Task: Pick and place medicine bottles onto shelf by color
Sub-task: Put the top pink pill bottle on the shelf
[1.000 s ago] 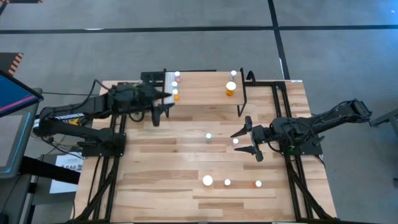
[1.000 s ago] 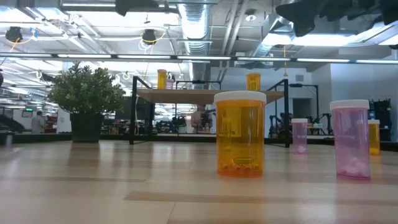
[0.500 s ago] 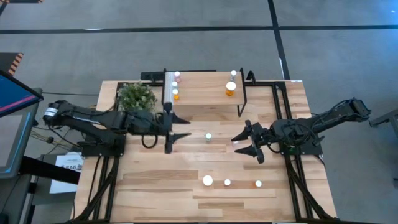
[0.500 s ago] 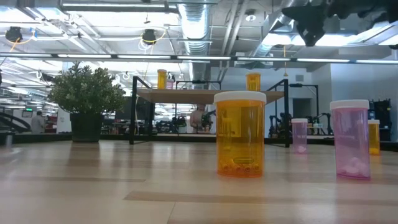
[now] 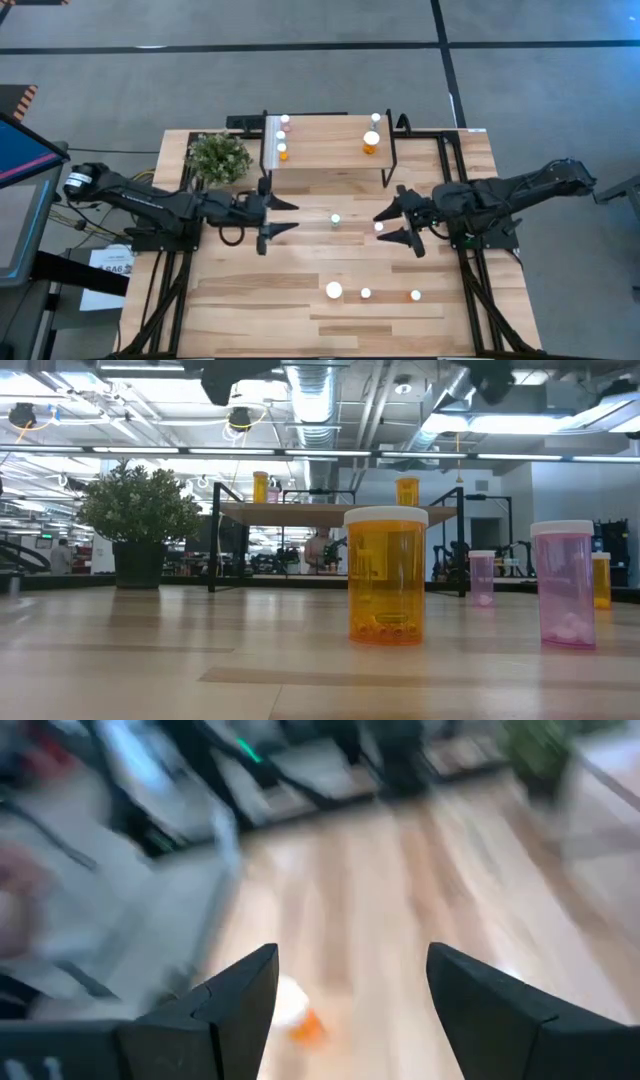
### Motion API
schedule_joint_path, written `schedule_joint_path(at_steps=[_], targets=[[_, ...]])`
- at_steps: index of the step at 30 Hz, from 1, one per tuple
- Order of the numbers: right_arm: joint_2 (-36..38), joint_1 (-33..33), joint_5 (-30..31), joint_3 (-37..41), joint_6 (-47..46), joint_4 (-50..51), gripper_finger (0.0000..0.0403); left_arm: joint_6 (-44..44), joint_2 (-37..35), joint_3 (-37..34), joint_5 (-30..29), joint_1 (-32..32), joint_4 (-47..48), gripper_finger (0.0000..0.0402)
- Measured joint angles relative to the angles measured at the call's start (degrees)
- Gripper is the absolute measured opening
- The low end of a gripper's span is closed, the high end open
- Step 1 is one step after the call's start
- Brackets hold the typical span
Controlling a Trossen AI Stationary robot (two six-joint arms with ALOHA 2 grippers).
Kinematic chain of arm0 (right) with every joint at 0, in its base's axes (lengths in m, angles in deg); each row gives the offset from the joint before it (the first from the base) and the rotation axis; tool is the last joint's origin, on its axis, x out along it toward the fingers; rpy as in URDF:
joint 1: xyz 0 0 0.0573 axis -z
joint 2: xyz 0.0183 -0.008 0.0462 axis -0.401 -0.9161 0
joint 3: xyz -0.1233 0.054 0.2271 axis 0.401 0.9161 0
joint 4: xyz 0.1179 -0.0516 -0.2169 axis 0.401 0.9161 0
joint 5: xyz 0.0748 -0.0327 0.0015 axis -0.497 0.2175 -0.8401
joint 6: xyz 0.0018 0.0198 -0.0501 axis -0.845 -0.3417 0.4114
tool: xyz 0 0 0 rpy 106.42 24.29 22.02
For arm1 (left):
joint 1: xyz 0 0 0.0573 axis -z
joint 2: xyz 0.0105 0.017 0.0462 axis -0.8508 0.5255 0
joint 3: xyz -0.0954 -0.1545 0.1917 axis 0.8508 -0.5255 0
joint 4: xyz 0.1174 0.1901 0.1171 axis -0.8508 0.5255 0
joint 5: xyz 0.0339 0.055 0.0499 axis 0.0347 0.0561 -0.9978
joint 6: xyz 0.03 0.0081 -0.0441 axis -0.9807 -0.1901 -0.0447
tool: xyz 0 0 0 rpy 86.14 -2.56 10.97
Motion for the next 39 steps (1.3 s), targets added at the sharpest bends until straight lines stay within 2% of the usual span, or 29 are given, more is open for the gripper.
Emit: schedule_joint_path(at_steps=[3,6,10,14,17,22,30,39], targets=[[-1.68,-0.65,4.53,-5.31,-3.2,16.91,0.0279,-0.93,-0.97,-4.76,-0.24,0.06,-7.87,0.0188],[-3.87,-0.69,5.44,-8.34,-8.14,29.95,0.0279,-2.79,-1.46,-7.38,-1.22,0.01,-11.85,0.0188],[-6.13,-0.69,5.58,-7.99,-16.46,39.81,0.0279,-6.14,-1.43,-7.63,-4.48,-0.81,-14.94,0.0188],[-8.17,-1.28,5.58,-6.51,-22.8,46.85,0.0279,-6.9,-1.4,-7.63,-4.04,-1.93,-15.69,0.0188],[-8.1,-2.11,5.56,-4.04,-23.8,44.42,0.0279,-5.39,-1.4,-7.63,-2.33,-2.26,-14.98,0.0188],[-10.43,-2.11,5.57,-2.01,-15.61,34.18,0.0279,-4.85,-1.7,-7.63,-1.75,-2.22,-12.86,0.0188],[-17.41,0.1,5.37,-1.95,-8.97,31.47,0.0279,-1.26,-17.13,-7.77,-5.28,0.02,1.34,0.0188],[-25.77,6.45,3.43,-1.95,-1.19,25.77,0.0279,-0.77,-18.76,-10.67,-6.1,1.72,-0.67,0.0188]])
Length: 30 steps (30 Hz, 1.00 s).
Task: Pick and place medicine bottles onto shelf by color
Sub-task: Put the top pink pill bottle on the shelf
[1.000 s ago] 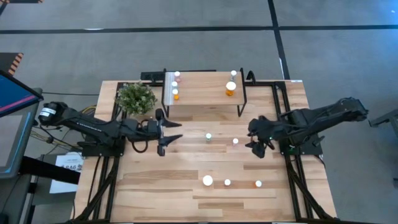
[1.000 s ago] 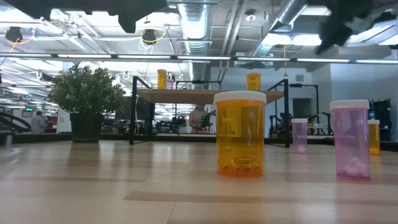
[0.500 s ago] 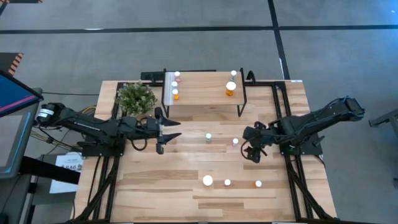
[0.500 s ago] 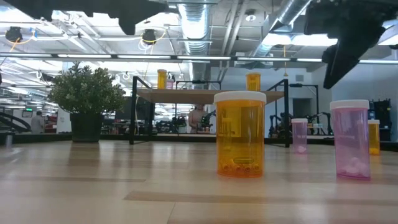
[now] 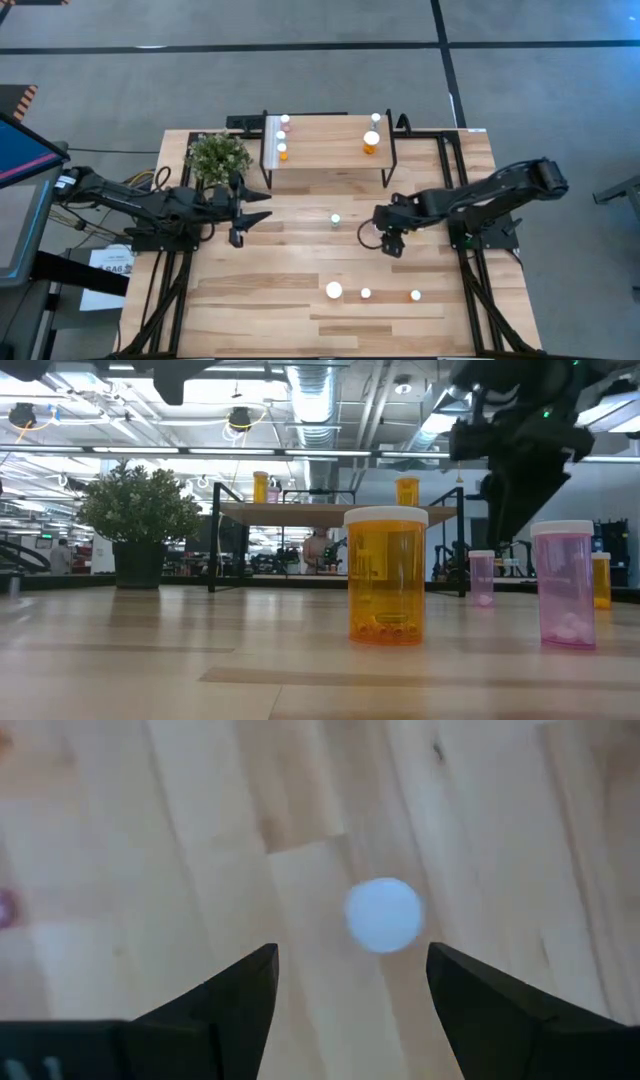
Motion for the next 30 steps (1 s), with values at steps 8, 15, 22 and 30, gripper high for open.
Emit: schedule_joint_path(at_steps=[8,15,22,30], targets=[[-4.79,4.79,-4.02,-0.02,4.06,-5.52,0.0279,-0.32,0.68,-0.07,0.64,0.0,0.28,0.0188],[-8.46,6.85,-4.95,0.0,5.47,-5.88,0.0276,-0.46,0.68,-0.07,0.62,0.0,0.1,0.0188],[-7.6,7.01,-5.0,-0.07,5.87,-6.63,0.024,-0.46,0.68,-0.07,0.62,0.0,0.12,0.0188],[-7.83,6.99,-5.14,-0.04,5.87,-6.25,0.0168,-0.44,0.68,-0.07,0.59,0.0,0.15,0.0188]])
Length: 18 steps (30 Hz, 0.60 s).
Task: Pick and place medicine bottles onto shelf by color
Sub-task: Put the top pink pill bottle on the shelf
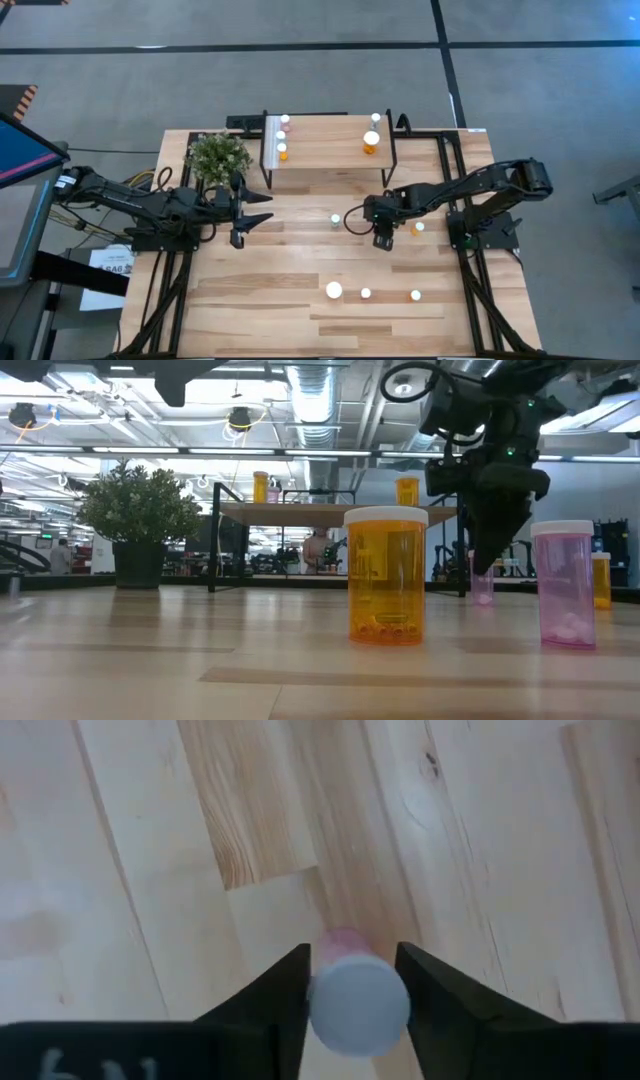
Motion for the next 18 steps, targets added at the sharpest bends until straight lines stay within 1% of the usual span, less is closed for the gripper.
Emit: schedule_joint_path(at_steps=[4,7,12,15,18], targets=[[0.01,0.0,0.0,0.0,0.0,0.44,0.014,0.01,0.0,0.0,0.0,0.0,-0.01,0.0188],[0.07,0.0,0.0,0.0,0.0,1.11,0.0129,0.02,0.0,0.0,0.02,0.0,-0.02,0.0188],[0.07,0.0,0.0,-2.1,0.1,3.76,0.0129,0.05,0.0,0.0,0.01,0.0,-0.02,0.0188],[0.07,0.0,0.02,-5.03,1.58,5.82,0.0135,0.13,0.0,0.0,0.39,0.0,-0.04,0.0188],[0.07,0.15,0.04,-9.58,3.6,7.99,0.0137,0.39,0.0,0.0,0.51,0.0,-0.04,0.0188]])
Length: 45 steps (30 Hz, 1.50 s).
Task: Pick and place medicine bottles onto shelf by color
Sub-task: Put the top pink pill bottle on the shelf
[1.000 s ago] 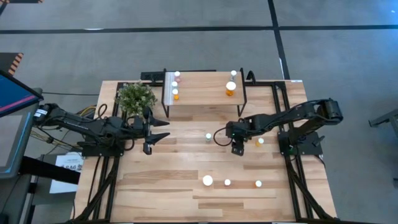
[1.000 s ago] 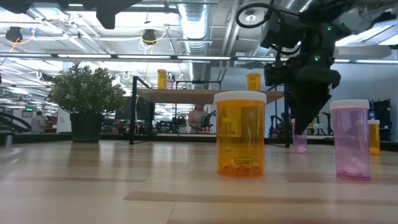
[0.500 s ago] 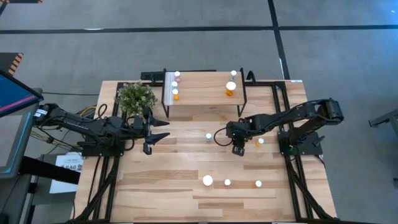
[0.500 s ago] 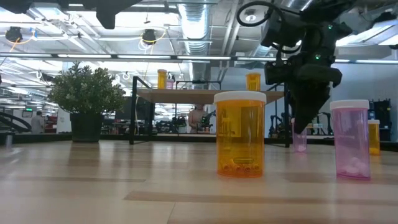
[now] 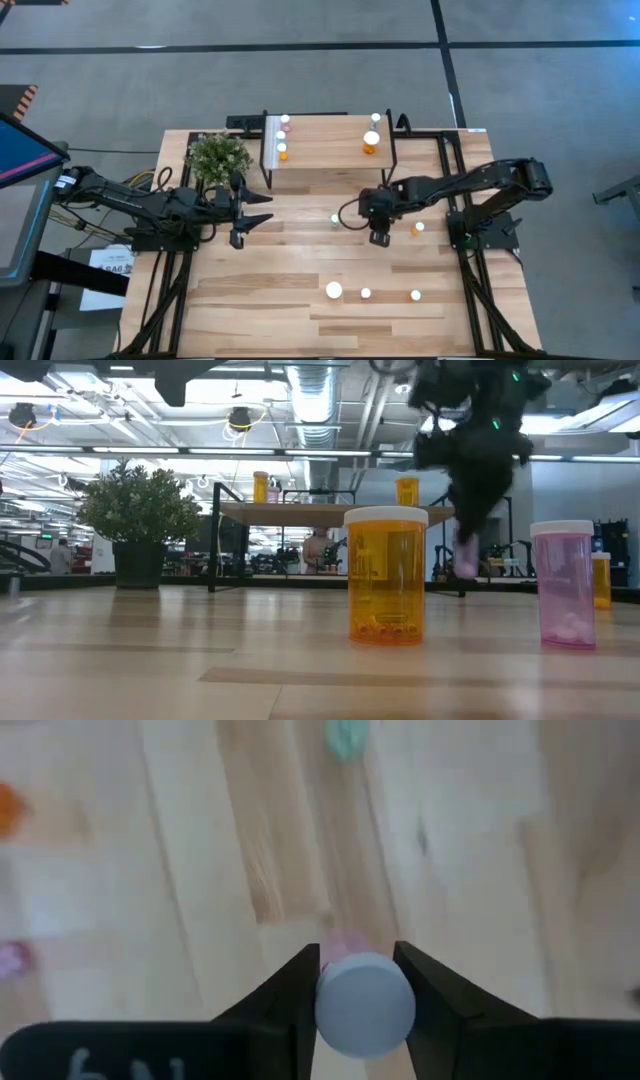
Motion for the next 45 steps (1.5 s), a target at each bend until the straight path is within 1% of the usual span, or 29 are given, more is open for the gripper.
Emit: schedule_joint_path(at_steps=[4,9,13,17,22,27,30,34,37,40,45], targets=[[-0.02,1.12,0.02,-8.37,3.91,3.98,0.0133,0.05,0.0,0.0,0.3,0.0,-0.02,0.0188],[-0.02,4.49,0.41,-21.35,10.65,7.52,0.0133,0.05,0.0,0.0,2.55,0.02,-0.35,0.0188],[-0.24,9.47,0.57,-30.68,15.86,7.99,0.0139,0.05,0.0,0.0,2.67,0.02,-0.51,0.0188],[-0.57,16.22,0.31,-38.01,18.51,7.93,0.0144,0.05,0.02,0.02,4.64,0.02,-0.97,0.0188],[-0.59,24.59,-4.78,-42.2,20.05,7.33,0.0146,0.05,0.02,0.02,4.94,0.02,-1.43,0.0188],[-0.57,30.87,-10.44,-43.01,20.15,5.27,0.0146,0.23,0.02,0.02,4.93,0.02,-1.79,0.0188],[-0.59,32.98,-12.64,-43.01,20.14,3.97,0.0146,0.22,0.02,0.02,4.91,0.02,-1.9,0.0188],[-0.62,34.27,-12.93,-43.01,20.29,1.12,0.0146,0.2,0.02,0.02,4.8,0.02,-1.88,0.0188],[-2.81,34.42,-13.88,-44.47,20.2,-1.43,0.0146,0.09,0.61,0.07,4.08,0.02,-2.05,0.0188],[-7.91,34.54,-14.66,-49.35,20.93,3.03,0.0147,-0.04,1.35,0.1,3.94,-0.06,-2.9,0.0188],[-16.32,35.23,-14.77,-59.81,24.18,13.76,0.0147,0.03,2.25,0.11,4.29,-0.11,-3.36,0.0188]])
